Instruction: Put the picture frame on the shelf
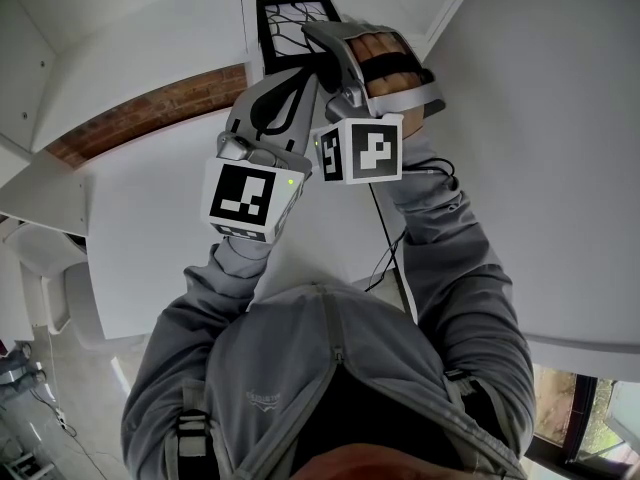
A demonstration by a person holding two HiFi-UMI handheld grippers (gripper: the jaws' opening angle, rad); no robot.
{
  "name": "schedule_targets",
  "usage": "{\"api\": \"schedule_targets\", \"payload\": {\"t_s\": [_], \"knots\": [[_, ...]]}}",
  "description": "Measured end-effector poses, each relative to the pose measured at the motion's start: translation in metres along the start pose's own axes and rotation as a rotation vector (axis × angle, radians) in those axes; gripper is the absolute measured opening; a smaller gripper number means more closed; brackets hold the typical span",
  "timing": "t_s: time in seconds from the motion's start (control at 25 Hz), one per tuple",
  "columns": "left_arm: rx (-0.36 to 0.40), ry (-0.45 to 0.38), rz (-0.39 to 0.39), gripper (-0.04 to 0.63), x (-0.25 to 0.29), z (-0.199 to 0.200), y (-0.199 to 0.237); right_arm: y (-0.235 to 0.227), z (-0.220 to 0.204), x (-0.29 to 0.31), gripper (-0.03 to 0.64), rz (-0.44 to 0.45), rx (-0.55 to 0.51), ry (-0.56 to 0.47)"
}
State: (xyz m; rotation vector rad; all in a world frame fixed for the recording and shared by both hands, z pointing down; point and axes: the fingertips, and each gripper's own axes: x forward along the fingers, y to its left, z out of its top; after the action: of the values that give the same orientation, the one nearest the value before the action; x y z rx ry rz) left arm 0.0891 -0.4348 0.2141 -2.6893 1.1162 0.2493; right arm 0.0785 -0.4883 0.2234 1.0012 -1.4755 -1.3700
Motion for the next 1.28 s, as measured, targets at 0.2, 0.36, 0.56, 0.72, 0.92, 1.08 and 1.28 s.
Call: {"api": "schedule_targets", "payload": {"t_s": [0.2,0.36,0.56,0.72,0.92,1.08,1.28], "knots": [[0.009,-0.002,0.004,0.008,0.013,-0.002,0.000,0.001,-0.017,-0.008,0.158,-0.026,0.018,0.039],[0.009,-0.008,0.020,0.008,0.019,-0.007,0.001,0.005,-0.029,-0.017,0.158,-0.051,0.039,0.058],[0.011,0.003,0.027,0.008,0.031,-0.017,0.003,0.007,-0.038,-0.030,0.158,-0.076,0.078,0.070],[0.012,0.009,0.044,0.008,0.038,-0.024,0.007,0.011,-0.044,-0.039,0.158,-0.088,0.106,0.082],[0.009,0.013,0.059,0.008,0.041,-0.028,0.010,0.016,-0.051,-0.050,0.158,-0.098,0.144,0.094],[0.009,0.022,0.074,0.008,0.043,-0.030,0.015,0.019,-0.054,-0.056,0.158,-0.100,0.168,0.100],[0.008,0.035,0.084,0.008,0.047,-0.033,0.021,0.016,-0.050,-0.062,0.158,-0.111,0.194,0.092]]}}
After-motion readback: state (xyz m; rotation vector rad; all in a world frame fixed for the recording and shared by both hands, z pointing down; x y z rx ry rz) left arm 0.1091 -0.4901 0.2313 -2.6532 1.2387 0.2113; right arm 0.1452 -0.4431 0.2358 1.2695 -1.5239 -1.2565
